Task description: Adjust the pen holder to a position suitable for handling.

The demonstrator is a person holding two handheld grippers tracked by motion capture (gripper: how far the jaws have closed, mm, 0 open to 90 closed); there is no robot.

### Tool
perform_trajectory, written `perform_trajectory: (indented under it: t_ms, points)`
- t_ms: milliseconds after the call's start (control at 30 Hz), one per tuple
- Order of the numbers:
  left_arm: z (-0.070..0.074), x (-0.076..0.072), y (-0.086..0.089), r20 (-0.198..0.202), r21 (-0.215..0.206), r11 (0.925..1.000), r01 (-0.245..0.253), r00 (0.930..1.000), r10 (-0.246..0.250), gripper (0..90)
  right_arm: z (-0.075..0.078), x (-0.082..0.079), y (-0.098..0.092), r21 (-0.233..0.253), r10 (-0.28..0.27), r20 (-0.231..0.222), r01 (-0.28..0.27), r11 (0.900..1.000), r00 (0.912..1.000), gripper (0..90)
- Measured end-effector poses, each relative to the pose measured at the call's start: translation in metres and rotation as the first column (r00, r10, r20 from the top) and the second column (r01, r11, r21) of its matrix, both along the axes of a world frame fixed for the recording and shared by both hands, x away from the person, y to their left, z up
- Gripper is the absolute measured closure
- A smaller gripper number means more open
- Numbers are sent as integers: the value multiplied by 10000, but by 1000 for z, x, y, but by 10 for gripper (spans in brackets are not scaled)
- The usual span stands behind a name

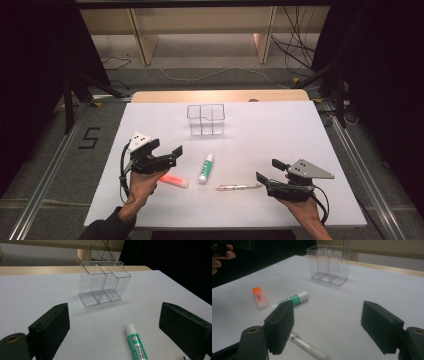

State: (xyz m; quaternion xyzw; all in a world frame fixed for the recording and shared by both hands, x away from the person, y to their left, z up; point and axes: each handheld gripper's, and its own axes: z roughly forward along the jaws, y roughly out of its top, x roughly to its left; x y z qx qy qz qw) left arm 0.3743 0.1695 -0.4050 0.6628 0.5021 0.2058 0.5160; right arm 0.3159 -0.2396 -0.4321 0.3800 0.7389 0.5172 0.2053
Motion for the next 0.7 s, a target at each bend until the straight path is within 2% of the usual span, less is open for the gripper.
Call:
perform_trajectory:
  t_ms: [267,367,500,567,700]
  points:
    - [-2,18,-3,-293,209,9997,-124,9995,130,96,-1,0,-1,-16,20,32,-20,10000,10000,276]
    - [-2,22,-2,-309,242,9993,-268,9991,275,127,0,0,-1,-1,10,36,-10,10000,10000,275]
    - [-5,39,4,-419,290,9972,-696,9966,708,197,0,0,-1,-10,22,42,-22,10000,10000,276]
    - [-8,49,6,-532,107,9957,-921,9943,925,264,-1,1,-1,-25,49,78,-49,10000,10000,276]
    - [-15,69,6,-713,350,9922,-1200,9899,1223,397,-1,0,-1,-46,13,21,-13,10000,10000,277]
